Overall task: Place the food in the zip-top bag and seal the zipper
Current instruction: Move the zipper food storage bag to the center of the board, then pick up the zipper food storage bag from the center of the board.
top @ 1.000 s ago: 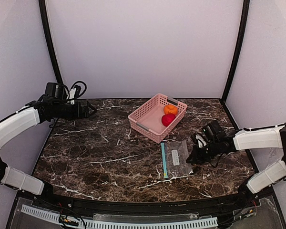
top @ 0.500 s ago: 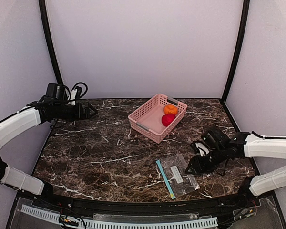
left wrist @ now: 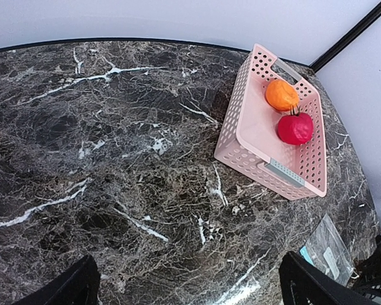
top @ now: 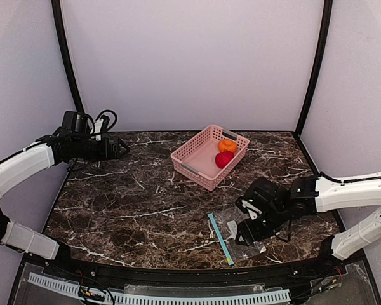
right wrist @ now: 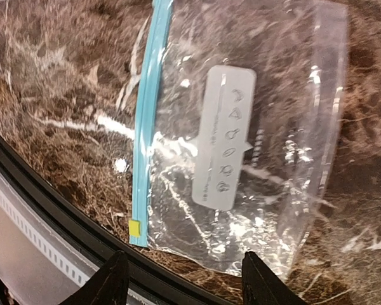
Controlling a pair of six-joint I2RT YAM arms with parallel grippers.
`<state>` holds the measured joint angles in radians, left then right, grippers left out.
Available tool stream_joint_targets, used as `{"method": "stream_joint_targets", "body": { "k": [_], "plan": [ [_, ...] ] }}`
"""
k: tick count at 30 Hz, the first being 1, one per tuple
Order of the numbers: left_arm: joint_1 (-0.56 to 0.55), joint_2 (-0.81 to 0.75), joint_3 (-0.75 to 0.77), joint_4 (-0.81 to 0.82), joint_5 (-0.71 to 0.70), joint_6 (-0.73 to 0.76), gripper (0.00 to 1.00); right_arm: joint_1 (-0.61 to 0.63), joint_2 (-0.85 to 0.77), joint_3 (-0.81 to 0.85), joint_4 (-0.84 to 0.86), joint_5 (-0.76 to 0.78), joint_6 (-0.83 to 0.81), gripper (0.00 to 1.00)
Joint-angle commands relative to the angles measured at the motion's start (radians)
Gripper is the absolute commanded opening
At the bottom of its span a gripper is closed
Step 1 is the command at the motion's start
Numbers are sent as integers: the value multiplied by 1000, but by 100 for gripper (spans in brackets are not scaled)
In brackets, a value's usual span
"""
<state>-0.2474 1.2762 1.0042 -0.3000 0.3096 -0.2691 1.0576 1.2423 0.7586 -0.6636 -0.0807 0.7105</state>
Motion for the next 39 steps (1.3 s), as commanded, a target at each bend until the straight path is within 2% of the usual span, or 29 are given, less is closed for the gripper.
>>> {"method": "stream_joint_targets", "body": {
  "k": [1, 9, 20, 30, 39],
  "plan": [
    [-9, 6, -16, -7, -14, 12, 100, 121, 104, 69, 5, 54, 97, 56],
    [-17, 9, -18, -10, -22, 14, 100, 232, 278, 138, 39, 28, 135, 44],
    [-20, 19, -16, -13, -20, 15, 100, 262, 374, 185, 5, 68, 171, 30],
    [-20, 23, -14, -14, -11, 13, 100, 297, 443, 235, -78, 117, 215, 21],
    [-20, 17, -13, -13, -7, 11, 100, 312, 491, 271, -128, 154, 247, 18]
  ]
}}
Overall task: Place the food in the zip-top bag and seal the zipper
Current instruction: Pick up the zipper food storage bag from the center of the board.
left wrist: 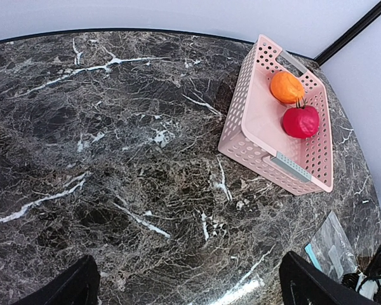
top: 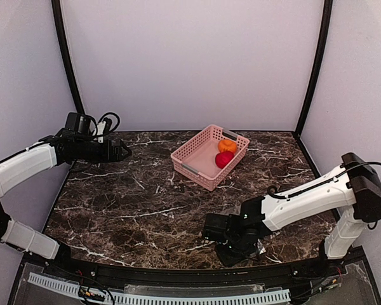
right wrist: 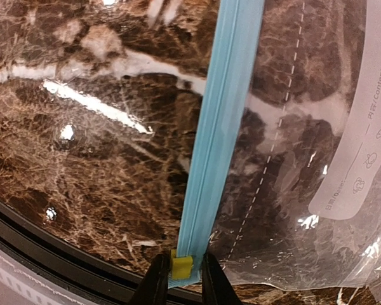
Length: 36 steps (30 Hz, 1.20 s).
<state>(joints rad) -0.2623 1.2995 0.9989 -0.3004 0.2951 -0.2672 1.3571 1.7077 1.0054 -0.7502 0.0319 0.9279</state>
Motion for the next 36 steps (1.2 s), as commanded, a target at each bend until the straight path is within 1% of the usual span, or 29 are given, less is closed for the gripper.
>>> {"method": "stream_joint_targets", "body": {
  "k": [1, 8, 14, 19, 22, 25, 26, 29, 31, 32, 33, 34, 35, 36],
  "plan": [
    [-5, -6, -9, -13, 7, 9, 100, 13, 28, 27, -45, 46, 33, 17],
    [-7, -6, -9, -13, 7, 9, 100, 14, 33, 30, -52, 56, 49, 11],
    [-7, -11, -9, -14, 3, 11, 100, 13, -10, 34, -46, 70, 43, 7],
    [-33, -40, -29, -5, 5, -19, 100, -14, -76, 30, 53, 54, -25, 7],
    [-73, -96, -112, 59, 67, -79, 100, -57, -126, 7, 160, -7, -101, 7],
    [-131, -160, -204, 179, 74, -104, 100, -120, -175, -14, 250, -105, -180, 7],
    [-161, -193, -246, 201, 78, -110, 100, -141, -188, -13, 266, -134, -206, 7],
    [-216, -252, -298, 282, 122, -98, 100, -202, -212, 8, 290, -228, -301, 7],
    [-265, -290, -303, 295, 200, -38, 100, -235, -221, 29, 289, -297, -365, 7],
    [-307, -314, -298, 294, 218, 34, 98, -252, -225, 38, 289, -350, -395, 7],
    [-329, -325, -294, 283, 247, 75, 97, -271, -227, 46, 290, -377, -425, 7],
    [-381, -346, -288, 266, 256, 167, 97, -286, -229, 55, 289, -434, -449, 7],
    [-406, -354, -284, 253, 250, 213, 96, -297, -231, 63, 287, -475, -474, 7],
    [-457, -363, -276, 228, 243, 296, 96, -306, -230, 73, 283, -515, -498, 7]
  ]
}}
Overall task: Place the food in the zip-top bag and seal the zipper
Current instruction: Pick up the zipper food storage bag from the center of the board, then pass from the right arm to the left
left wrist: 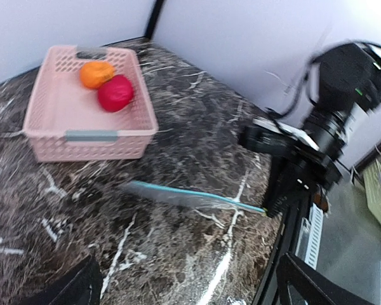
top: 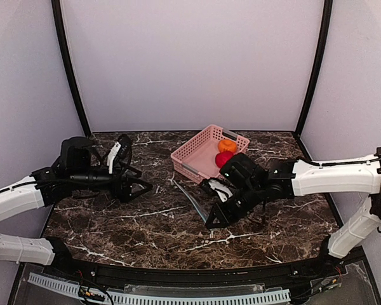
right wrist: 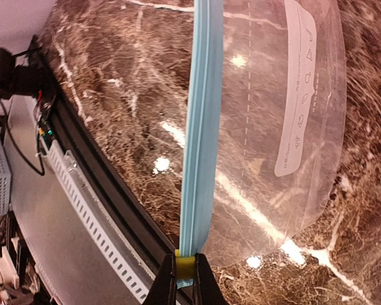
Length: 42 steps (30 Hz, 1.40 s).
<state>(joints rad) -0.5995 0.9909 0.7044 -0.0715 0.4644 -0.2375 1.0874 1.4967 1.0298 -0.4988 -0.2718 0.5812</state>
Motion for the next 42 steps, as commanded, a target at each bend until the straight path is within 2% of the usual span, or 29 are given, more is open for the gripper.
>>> {"method": "stream_joint_targets", "body": {
  "k": [1, 6, 11, 16, 24, 28, 33, 36, 42],
  "plan": [
    [-142, -56, 22, -14, 68, 302, 96, -41, -21, 59, 23, -242, -172, 7],
    [-259, -11, 65, -85, 53, 500, 95, -45, -28, 111, -55, -366, -253, 7],
    [-379, 77, 141, -138, -45, 668, 95, -44, -42, 144, -138, -419, -293, 7],
    [-403, 148, 183, -150, -39, 725, 94, -45, -56, 144, -178, -447, -313, 7],
    [-410, 203, 202, -145, -76, 722, 92, -43, -48, 141, -189, -501, -331, 7],
    [-409, 216, 201, -142, -51, 714, 80, -43, -41, 156, -198, -509, -342, 7],
    [-410, 224, 187, -139, -45, 715, 59, -43, -31, 166, -204, -521, -348, 7],
    [-412, 226, 185, -139, -48, 716, 51, -44, -26, 172, -207, -523, -352, 7],
    [-418, 239, 196, -162, -42, 719, 21, -44, -21, 177, -209, -521, -357, 7]
  ]
}}
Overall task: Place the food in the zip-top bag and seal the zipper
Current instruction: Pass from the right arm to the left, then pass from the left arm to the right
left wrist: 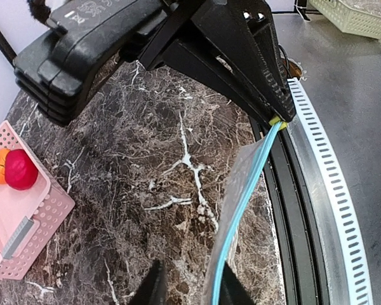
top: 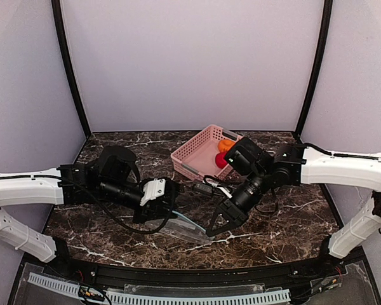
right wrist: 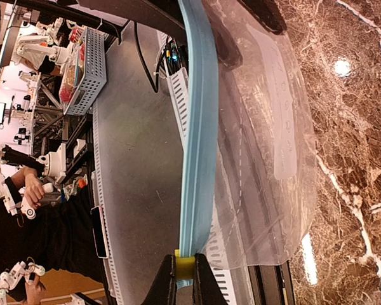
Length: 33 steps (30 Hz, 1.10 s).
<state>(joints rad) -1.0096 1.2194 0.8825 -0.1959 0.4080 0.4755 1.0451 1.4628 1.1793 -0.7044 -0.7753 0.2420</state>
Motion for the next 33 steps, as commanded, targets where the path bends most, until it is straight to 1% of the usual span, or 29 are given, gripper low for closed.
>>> {"method": "stream_joint_targets", "body": {
  "k": [1, 2, 3, 4, 6, 8, 9, 13, 15, 16, 19, 21, 22, 24, 29, 33],
  "plan": [
    [-8, 13, 19, -39, 17, 5, 19, -2, 12, 29, -5, -12, -19, 7],
    [-8, 14, 18, -40, 18, 4, 12, -3, 12, 30, -6, -5, -20, 7],
    [-9, 14, 19, -42, 21, 1, 10, -5, 9, 32, -7, 10, -21, 7],
    [-9, 15, 19, -43, 20, 0, 4, -5, 8, 34, -7, 20, -22, 7],
    [-10, 15, 21, -52, 2, -4, 1, -11, 1, 38, -8, 45, -24, 9],
    [-10, 13, 22, -63, -22, -11, 1, -24, -10, 40, -7, 76, -20, 14],
    [-9, 9, 22, -67, -26, -22, 1, -32, -17, 39, -6, 92, -18, 18],
    [-10, -8, 23, -80, -44, -105, 1, -74, -68, 21, 35, 159, 8, 51],
    [-8, -13, 26, -88, -57, -163, 1, -94, -106, 3, 81, 187, 26, 60],
    [-3, -11, 31, -92, -59, -198, 1, -100, -117, -6, 97, 211, 32, 63],
    [32, 1, 48, -115, -23, -262, 1, -105, -172, -55, 198, 281, 53, 65],
    [79, 7, 55, -106, 49, -308, 1, -105, -204, -91, 271, 313, 64, 65],
    [114, 9, 52, -98, 107, -334, 1, -105, -221, -114, 309, 326, 69, 65],
    [149, 7, 46, -76, 178, -351, 1, -104, -255, -163, 392, 341, 75, 65],
    [196, 22, 48, -65, 334, -353, 1, -98, -311, -283, 569, 320, 93, 65],
    [215, 28, 43, -76, 387, -329, 1, -86, -324, -355, 637, 351, 89, 63]
  ]
}}
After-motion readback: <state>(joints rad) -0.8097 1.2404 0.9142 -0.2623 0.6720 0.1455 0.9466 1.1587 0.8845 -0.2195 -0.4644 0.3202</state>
